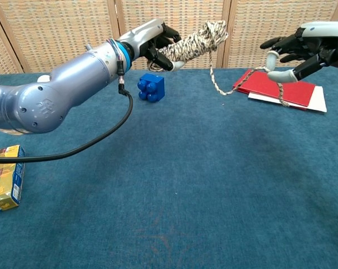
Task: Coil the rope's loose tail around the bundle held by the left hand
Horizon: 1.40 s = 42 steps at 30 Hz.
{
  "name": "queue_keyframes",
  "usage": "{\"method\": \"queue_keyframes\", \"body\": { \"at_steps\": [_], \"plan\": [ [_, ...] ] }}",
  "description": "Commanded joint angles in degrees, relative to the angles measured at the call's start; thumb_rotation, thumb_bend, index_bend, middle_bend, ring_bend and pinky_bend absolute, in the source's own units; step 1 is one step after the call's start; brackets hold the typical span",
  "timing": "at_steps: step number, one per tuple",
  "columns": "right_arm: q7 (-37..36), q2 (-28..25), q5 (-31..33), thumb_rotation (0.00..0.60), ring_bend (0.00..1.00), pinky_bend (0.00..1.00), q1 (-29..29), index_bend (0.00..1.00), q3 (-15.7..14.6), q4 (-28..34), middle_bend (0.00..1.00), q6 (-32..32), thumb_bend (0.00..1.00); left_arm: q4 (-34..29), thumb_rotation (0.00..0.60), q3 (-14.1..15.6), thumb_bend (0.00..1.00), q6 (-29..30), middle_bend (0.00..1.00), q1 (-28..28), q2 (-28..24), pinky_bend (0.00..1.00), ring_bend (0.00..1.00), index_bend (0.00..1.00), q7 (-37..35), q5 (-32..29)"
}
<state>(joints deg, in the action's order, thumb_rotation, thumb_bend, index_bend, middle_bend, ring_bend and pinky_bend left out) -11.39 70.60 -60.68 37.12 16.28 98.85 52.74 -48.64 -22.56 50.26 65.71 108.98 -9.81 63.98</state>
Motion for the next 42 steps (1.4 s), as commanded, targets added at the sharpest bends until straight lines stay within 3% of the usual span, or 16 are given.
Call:
{"method": "queue_keyframes", "body": {
  "at_steps": [1, 10, 26, 42],
  "plan": [
    [1.28, -1.99, -2.73, 0.600, 0.00, 0.00, -1.22, 0.74, -0.74, 3.81, 0.03, 1.82, 0.46, 0.85, 0.600, -0.57, 0.64, -0.01, 0.62, 0.31, 1.06, 0.65, 0.52, 0.84, 1.67, -0.86],
    [3.21, -3.94, -5.69, 0.600, 0.00, 0.00, -1.30, 0.74, -0.98, 9.43, 0.03, 2.81, 0.46, 1.28, 0.600, -1.06, 0.64, -1.31, 0.62, 0.72, 2.17, 0.65, 0.52, 0.84, 5.28, -2.23],
    [19.52, -3.49, -4.24, 0.600, 0.00, 0.00, 6.97, 0.74, 3.05, 8.38, 0.03, 3.20, 0.46, 3.80, 0.600, 7.74, 0.64, -0.44, 0.62, 0.01, 0.50, 0.65, 0.52, 0.84, 4.49, 9.99],
    [27.09, -3.17, 11.51, 0.600, 0.00, 0.00, 15.36, 0.74, 6.14, 7.01, 0.03, 0.23, 0.46, 7.66, 0.600, 14.12, 0.63, 1.19, 0.62, 0.11, -0.07, 0.65, 0.52, 0.84, -4.60, 20.01]
  ]
}}
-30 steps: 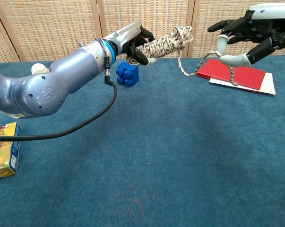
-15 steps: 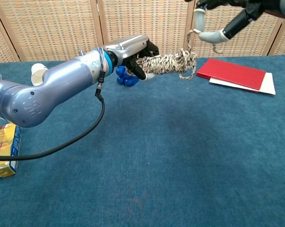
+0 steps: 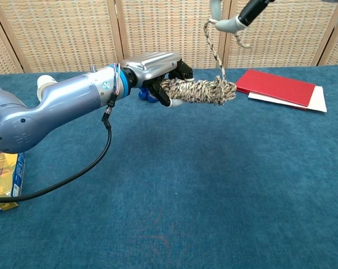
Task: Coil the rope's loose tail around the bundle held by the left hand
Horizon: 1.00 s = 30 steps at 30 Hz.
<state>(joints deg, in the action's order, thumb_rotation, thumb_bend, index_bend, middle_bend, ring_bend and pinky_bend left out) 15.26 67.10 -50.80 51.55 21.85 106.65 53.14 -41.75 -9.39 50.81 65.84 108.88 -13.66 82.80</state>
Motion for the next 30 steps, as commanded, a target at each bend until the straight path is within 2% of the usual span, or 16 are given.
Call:
{"method": "queue_keyframes", "body": {
  "at_steps": [1, 7, 13, 24, 30],
  "plan": [
    [0.53, 0.36, 2.46, 0.600, 0.00, 0.00, 1.30, 0.74, 0.73, -0.91, 0.03, -0.27, 0.46, 1.06, 0.600, 1.25, 0.63, 0.82, 0.62, -0.01, 0.07, 0.65, 0.52, 0.84, -0.90, 1.62],
    [1.77, 0.19, 8.38, 0.600, 0.00, 0.00, 4.13, 0.74, 1.62, -1.34, 0.03, -0.93, 0.46, 2.29, 0.600, 2.31, 0.63, 1.68, 0.62, 0.11, 0.55, 0.65, 0.52, 0.84, -2.60, 3.39],
    [1.40, 1.25, 13.96, 0.600, 0.00, 0.00, 7.28, 0.74, 1.98, -5.11, 0.03, -3.46, 0.46, 2.37, 0.600, 3.73, 0.61, 1.45, 0.62, 0.43, 0.38, 0.65, 0.52, 0.84, -5.21, 5.16],
    [-1.37, 4.53, 21.82, 0.600, 0.00, 0.00, 10.28, 0.74, 0.72, -18.72, 0.03, -8.80, 0.46, 1.57, 0.600, 4.68, 0.61, 4.00, 0.62, 0.26, -0.61, 0.65, 0.52, 0.84, -9.95, 7.29],
    [-9.83, 6.76, 25.05, 0.600, 0.00, 0.00, 9.51, 0.74, 1.52, -27.06, 0.03, -18.47, 0.46, 1.35, 0.600, 4.91, 0.61, 5.26, 0.62, 0.25, -1.47, 0.65, 0.52, 0.84, -13.22, 8.11]
  ]
}}
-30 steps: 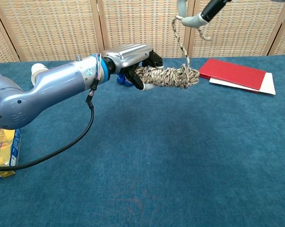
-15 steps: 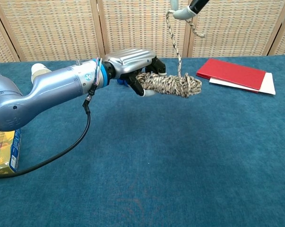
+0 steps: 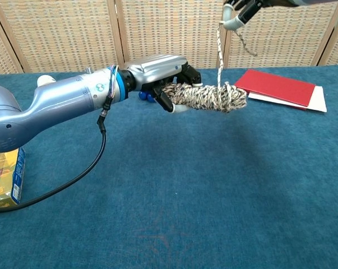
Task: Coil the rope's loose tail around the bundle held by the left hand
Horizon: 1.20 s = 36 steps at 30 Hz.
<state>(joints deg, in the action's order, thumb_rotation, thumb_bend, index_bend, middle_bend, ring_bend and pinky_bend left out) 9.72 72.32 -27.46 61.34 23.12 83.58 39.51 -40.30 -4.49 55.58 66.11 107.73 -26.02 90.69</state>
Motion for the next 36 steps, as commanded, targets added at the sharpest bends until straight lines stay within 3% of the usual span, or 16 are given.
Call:
{"method": "queue_keyframes", "body": {
  "at_steps": [1, 7, 15, 22, 33, 36],
  "plan": [
    [-5.07, 1.79, 1.67, 0.600, 0.00, 0.00, -0.36, 0.74, 0.15, -5.00, 0.03, -5.88, 0.46, -0.18, 0.600, -0.03, 0.61, 0.59, 0.62, -0.04, -0.42, 0.65, 0.52, 0.84, -1.23, 0.22],
    [-9.89, 2.24, 3.38, 0.600, 0.00, 0.00, -1.07, 0.74, -1.01, -9.29, 0.03, -12.34, 0.46, -1.28, 0.600, -0.96, 0.61, 1.11, 0.62, -0.11, -1.05, 0.65, 0.52, 0.84, -3.82, -0.43],
    [-17.59, 1.50, 3.88, 0.600, 0.00, 0.00, -3.41, 0.74, -0.94, -10.51, 0.03, -18.98, 0.46, -3.12, 0.600, -3.00, 0.61, 1.02, 0.62, -0.11, -1.26, 0.65, 0.52, 0.84, -3.94, -2.30],
    [-22.00, 2.24, 1.27, 0.600, 0.00, 0.00, -6.45, 0.74, -0.89, -8.63, 0.03, -17.25, 0.46, -5.65, 0.600, -6.29, 0.61, -1.69, 0.62, -0.68, -1.21, 0.65, 0.52, 0.84, -1.51, -7.08],
    [-29.09, 2.15, -4.03, 0.600, 0.00, 0.00, -11.25, 0.74, 1.00, -4.10, 0.03, -19.54, 0.45, -10.91, 0.600, -10.32, 0.61, -3.92, 0.62, -1.48, -1.25, 0.65, 0.52, 0.84, 5.76, -13.04],
    [-30.62, 1.88, -6.58, 0.600, 0.00, 0.00, -12.57, 0.54, 2.31, -3.21, 0.02, -20.71, 0.29, -11.78, 0.600, -10.79, 0.61, -3.82, 0.62, -1.67, -1.20, 0.65, 0.52, 0.84, 7.39, -13.69]
  ]
}}
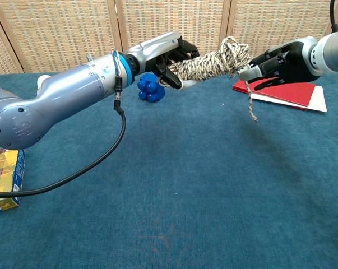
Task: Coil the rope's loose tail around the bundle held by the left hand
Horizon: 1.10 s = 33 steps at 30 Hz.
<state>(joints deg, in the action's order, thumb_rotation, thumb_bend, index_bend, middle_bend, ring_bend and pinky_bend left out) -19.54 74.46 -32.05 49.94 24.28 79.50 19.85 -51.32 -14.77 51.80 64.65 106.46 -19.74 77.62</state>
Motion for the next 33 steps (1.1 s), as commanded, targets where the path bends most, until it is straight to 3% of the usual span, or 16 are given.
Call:
{"method": "queue_keyframes", "body": {
  "at_steps": [1, 2, 4, 7, 14, 23, 26, 29, 33],
  "plan": [
    [-1.84, -0.35, -2.89, 0.600, 0.00, 0.00, -1.59, 0.40, 1.60, 1.03, 0.01, -1.56, 0.17, -1.02, 0.600, -0.62, 0.61, 0.02, 0.62, -0.29, 0.08, 0.65, 0.52, 0.84, 1.51, -0.78],
    [-2.35, -0.46, -3.69, 0.600, 0.00, 0.00, -2.01, 0.28, 2.06, 1.13, 0.01, -2.07, 0.08, -1.26, 0.600, -0.75, 0.61, 0.06, 0.62, -0.37, 0.09, 0.65, 0.52, 0.84, 1.84, -0.95],
    [-3.56, -0.71, -5.31, 0.600, 0.00, 0.00, -3.00, 0.13, 3.13, 1.38, 0.00, -2.72, 0.01, -1.75, 0.600, -1.07, 0.61, 0.17, 0.62, -0.52, 0.05, 0.65, 0.52, 0.84, 2.47, -1.28],
    [-4.84, -1.00, -6.83, 0.600, 0.00, 0.00, -4.00, 0.03, 3.94, 1.77, 0.00, -3.16, 0.00, -2.28, 0.600, -1.49, 0.61, 0.35, 0.63, -0.67, 0.00, 0.65, 0.52, 0.84, 2.87, -1.58],
    [-6.40, -2.91, -9.67, 0.600, 0.00, 0.00, -6.31, 0.02, 3.95, 4.28, 0.00, -2.47, 0.00, -4.26, 0.600, -2.54, 0.61, 1.47, 0.62, -1.06, -0.69, 0.65, 0.52, 0.84, 2.61, -1.63],
    [-5.00, -6.71, -15.91, 0.600, 0.00, 0.00, -11.89, 0.02, 1.04, 8.61, 0.00, 3.93, 0.00, -9.64, 0.600, -3.62, 0.61, 3.26, 0.62, -2.13, -4.02, 0.65, 0.52, 0.84, 4.52, -1.62],
    [-4.57, -7.87, -20.03, 0.600, 0.00, 0.00, -14.96, 0.02, 0.10, 9.91, 0.00, 7.80, 0.00, -12.21, 0.600, -3.81, 0.61, 3.62, 0.62, -2.60, -5.68, 0.65, 0.52, 0.84, 6.21, -1.78],
    [-2.95, -9.26, -29.35, 0.600, 0.00, 0.00, -20.48, 0.02, -2.38, 11.41, 0.00, 16.71, 0.00, -16.50, 0.600, -3.34, 0.61, 4.65, 0.62, -3.39, -8.56, 0.65, 0.52, 0.84, 9.74, -0.99],
    [-3.78, -8.62, -37.78, 0.600, 0.00, 0.00, -23.83, 0.02, -4.91, 9.55, 0.00, 24.14, 0.00, -20.24, 0.600, -3.28, 0.61, 5.15, 0.62, -4.15, -10.47, 0.65, 0.52, 0.84, 12.28, -1.29]
  ]
}}
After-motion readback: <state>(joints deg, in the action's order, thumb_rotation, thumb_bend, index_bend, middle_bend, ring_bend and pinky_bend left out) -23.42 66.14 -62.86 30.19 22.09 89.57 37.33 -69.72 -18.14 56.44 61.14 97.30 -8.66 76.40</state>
